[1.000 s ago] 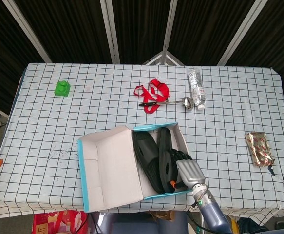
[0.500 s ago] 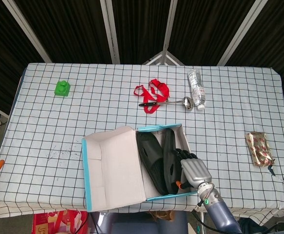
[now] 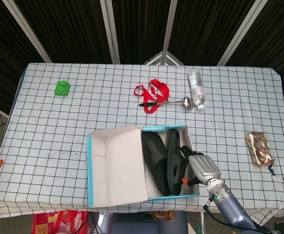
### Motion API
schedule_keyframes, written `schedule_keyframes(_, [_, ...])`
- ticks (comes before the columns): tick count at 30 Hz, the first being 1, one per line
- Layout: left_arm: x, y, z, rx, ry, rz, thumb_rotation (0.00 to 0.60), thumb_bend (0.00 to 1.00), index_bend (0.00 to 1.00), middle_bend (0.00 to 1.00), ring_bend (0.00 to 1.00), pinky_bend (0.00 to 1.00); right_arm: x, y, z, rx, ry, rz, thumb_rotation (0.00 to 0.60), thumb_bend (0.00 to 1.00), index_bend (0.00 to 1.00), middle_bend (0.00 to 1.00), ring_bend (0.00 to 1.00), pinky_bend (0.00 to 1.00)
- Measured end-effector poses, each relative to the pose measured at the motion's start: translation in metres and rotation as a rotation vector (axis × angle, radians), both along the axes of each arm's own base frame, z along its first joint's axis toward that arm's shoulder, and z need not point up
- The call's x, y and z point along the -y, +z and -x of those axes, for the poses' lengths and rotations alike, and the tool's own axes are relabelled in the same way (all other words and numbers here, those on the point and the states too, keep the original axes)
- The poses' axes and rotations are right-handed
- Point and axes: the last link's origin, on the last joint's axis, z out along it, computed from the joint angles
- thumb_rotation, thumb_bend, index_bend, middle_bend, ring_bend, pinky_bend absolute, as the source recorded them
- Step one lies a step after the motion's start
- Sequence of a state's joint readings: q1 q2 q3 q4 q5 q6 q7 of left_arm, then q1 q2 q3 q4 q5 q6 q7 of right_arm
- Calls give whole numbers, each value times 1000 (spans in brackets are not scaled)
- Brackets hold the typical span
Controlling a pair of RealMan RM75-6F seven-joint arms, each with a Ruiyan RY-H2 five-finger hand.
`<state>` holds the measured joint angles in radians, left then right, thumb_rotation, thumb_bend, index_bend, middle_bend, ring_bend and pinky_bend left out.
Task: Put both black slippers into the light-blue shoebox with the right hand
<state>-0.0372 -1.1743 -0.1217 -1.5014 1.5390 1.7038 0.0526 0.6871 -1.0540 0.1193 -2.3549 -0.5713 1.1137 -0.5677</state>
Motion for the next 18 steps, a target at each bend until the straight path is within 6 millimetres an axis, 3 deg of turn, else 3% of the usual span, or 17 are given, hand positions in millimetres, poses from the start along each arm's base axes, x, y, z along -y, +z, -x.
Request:
schedule_keyframes(4, [1, 1, 0, 2, 0, -6, 600, 218, 35, 0, 0, 16, -3, 19, 0, 98, 53, 120, 600, 434, 208, 144, 220, 226])
schedule_keyframes(10, [1, 1, 0, -1, 3, -2, 600, 218, 34, 0, 0, 16, -31, 55, 17, 165, 139, 326, 600, 442, 218, 164, 220, 226])
schedule_keyframes(18, [0, -3, -1, -11, 1, 17, 600, 218, 35, 0, 0, 16, -65, 77, 93, -95, 209, 520, 600, 442, 218, 146, 139, 155])
